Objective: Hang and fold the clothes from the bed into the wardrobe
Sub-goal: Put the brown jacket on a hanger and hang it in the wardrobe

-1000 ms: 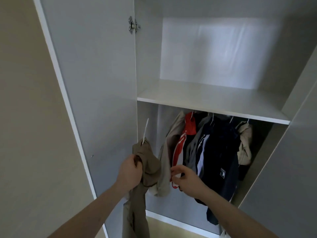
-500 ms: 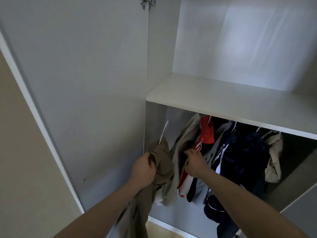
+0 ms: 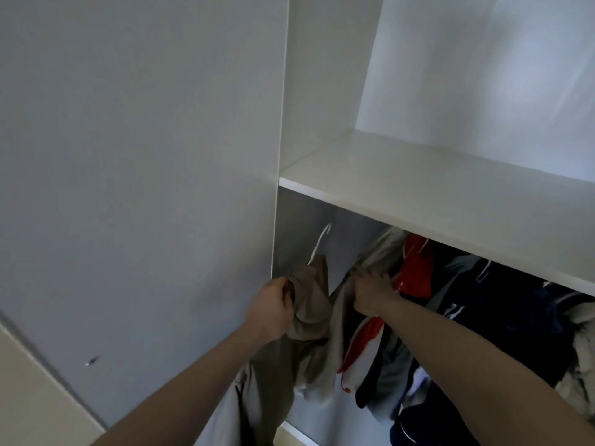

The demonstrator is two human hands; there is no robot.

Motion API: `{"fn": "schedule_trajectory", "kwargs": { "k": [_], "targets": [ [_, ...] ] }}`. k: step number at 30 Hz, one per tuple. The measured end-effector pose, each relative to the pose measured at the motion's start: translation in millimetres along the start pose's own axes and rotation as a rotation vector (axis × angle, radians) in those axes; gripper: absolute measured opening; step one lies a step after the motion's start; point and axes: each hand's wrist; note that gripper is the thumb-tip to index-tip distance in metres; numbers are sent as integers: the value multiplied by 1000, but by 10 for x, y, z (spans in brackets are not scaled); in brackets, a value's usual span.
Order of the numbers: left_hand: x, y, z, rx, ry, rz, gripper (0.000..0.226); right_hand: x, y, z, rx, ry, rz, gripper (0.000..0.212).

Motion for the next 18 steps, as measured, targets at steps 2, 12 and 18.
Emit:
{"fn": "schedule_trajectory", "kwargs": {
  "k": [2,12,18],
  "targets": [
    [19,-85,-80,-12,-5,-11,13,-71,-135,-36,12,42,9,84],
    [-69,-637,-521,-22,39,-33,21,-316,-344,-209,64,-94,17,26],
    [-205,-1069,-878,-9,147,-50,15,-413,-262,-281,0,-123,-28,29]
  ]
}}
Point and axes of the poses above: each hand's wrist, its own y-axis away from the middle knuckle, its own z-axis out of the back of the hand, x = y × z, and after that the axes turned 9 degrees about y, right-handed
